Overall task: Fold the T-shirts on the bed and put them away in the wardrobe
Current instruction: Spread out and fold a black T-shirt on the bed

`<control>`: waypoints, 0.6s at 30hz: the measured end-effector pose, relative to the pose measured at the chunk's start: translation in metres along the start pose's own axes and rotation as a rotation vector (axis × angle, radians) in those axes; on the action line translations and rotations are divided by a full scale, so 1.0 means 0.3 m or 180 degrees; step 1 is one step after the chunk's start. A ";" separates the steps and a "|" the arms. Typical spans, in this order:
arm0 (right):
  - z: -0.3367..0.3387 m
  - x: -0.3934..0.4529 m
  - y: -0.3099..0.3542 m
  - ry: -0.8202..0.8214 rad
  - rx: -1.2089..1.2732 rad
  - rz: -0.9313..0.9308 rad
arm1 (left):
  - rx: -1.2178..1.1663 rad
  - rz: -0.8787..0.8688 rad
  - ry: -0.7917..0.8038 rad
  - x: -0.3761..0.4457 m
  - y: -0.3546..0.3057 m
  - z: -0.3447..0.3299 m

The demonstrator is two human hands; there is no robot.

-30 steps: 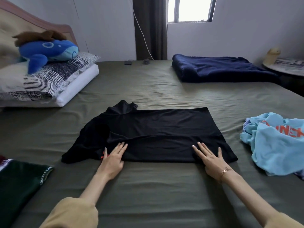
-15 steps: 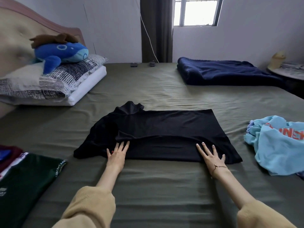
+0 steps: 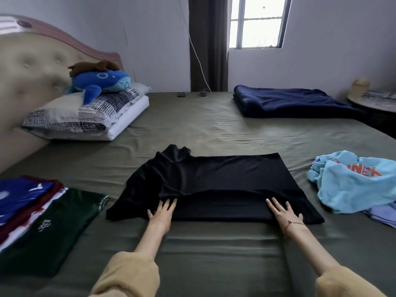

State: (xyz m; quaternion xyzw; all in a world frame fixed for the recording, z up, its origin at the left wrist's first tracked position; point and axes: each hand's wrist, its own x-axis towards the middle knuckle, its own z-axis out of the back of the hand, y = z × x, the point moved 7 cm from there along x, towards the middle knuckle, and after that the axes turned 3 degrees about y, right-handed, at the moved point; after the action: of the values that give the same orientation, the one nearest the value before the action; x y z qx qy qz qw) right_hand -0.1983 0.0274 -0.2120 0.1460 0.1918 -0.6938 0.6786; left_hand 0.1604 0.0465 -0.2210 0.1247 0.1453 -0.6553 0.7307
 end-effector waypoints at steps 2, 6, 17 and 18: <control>-0.017 -0.043 -0.010 -0.0002 0.0013 0.0004 | -0.0040 -0.0004 0.0050 -0.045 -0.007 -0.012; -0.064 -0.124 -0.030 -0.0071 0.0088 0.0009 | -0.0097 -0.0023 0.0070 -0.134 -0.011 -0.046; -0.185 -0.313 -0.065 -0.0132 0.0113 0.0039 | -0.0078 -0.0079 0.0034 -0.333 -0.013 -0.136; -0.184 -0.319 -0.066 -0.0126 0.0100 0.0053 | -0.0087 -0.0083 0.0030 -0.338 -0.012 -0.135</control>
State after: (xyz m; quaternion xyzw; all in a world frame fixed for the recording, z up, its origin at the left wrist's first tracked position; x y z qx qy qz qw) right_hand -0.2178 0.1378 -0.2152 0.1446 0.1662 -0.6938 0.6857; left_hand 0.1448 0.1545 -0.2203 0.1159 0.1593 -0.6621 0.7230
